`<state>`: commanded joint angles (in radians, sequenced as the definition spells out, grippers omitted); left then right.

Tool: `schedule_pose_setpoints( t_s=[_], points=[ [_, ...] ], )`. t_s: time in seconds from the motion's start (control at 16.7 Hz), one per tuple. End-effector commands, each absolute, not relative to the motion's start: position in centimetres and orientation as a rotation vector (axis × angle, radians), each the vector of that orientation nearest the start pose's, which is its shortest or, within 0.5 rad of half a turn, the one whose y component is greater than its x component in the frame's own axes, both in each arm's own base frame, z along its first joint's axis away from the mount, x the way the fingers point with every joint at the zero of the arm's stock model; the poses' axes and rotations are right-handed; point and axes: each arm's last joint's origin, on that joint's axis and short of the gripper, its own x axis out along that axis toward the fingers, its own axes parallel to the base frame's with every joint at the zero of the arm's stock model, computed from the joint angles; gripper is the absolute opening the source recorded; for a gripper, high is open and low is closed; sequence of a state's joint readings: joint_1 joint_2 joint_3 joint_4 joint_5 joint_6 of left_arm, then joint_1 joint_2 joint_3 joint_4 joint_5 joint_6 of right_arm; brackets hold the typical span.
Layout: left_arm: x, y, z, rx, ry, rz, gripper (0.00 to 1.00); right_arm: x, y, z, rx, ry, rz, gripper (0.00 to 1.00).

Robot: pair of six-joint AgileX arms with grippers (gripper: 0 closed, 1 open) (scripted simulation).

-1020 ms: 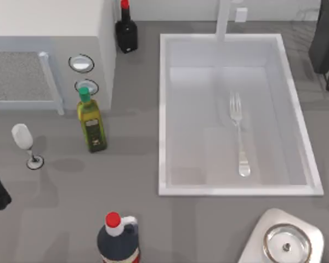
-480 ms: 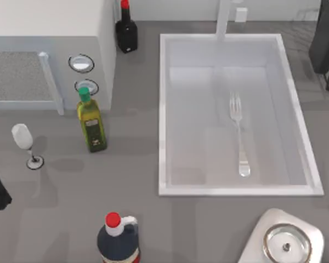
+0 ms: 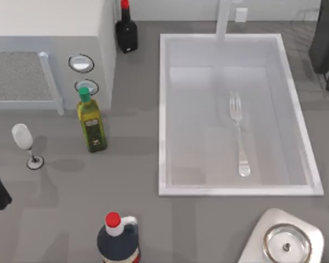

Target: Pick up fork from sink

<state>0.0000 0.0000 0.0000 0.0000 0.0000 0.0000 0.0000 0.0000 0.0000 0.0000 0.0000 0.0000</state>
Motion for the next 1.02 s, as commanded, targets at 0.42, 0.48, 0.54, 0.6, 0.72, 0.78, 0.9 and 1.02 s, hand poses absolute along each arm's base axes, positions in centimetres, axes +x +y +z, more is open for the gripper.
schedule_pose_setpoints(
  t_s=[0.42,0.48,0.54,0.6,0.72,0.78,0.9,1.02],
  points=[
    [10.6,-0.1,16.0,0.000,0.000,0.000,1.00,10.6,0.0,17.1,0.006,0.032,0.008,1.00],
    [10.6,-0.1,16.0,0.000,0.000,0.000,1.00,10.7,0.0,17.9,0.011,0.055,0.013,1.00],
    [10.6,-0.1,16.0,0.000,0.000,0.000,1.00,10.8,0.1,18.9,0.016,0.084,0.020,1.00],
    [10.6,-0.1,16.0,0.000,0.000,0.000,1.00,11.1,0.2,20.0,0.023,0.117,0.027,1.00],
    [10.6,-0.1,16.0,0.000,0.000,0.000,1.00,11.9,0.5,22.5,0.037,0.197,0.042,1.00],
    [10.6,-0.1,16.0,0.000,0.000,0.000,1.00,12.6,0.6,24.0,0.044,0.244,0.049,1.00],
    [10.6,-0.1,16.0,0.000,0.000,0.000,1.00,14.5,1.1,26.9,0.059,0.347,0.064,1.00],
    [10.6,-0.1,16.0,0.000,0.000,0.000,1.00,17.3,1.8,29.6,0.073,0.462,0.077,1.00]
  ],
)
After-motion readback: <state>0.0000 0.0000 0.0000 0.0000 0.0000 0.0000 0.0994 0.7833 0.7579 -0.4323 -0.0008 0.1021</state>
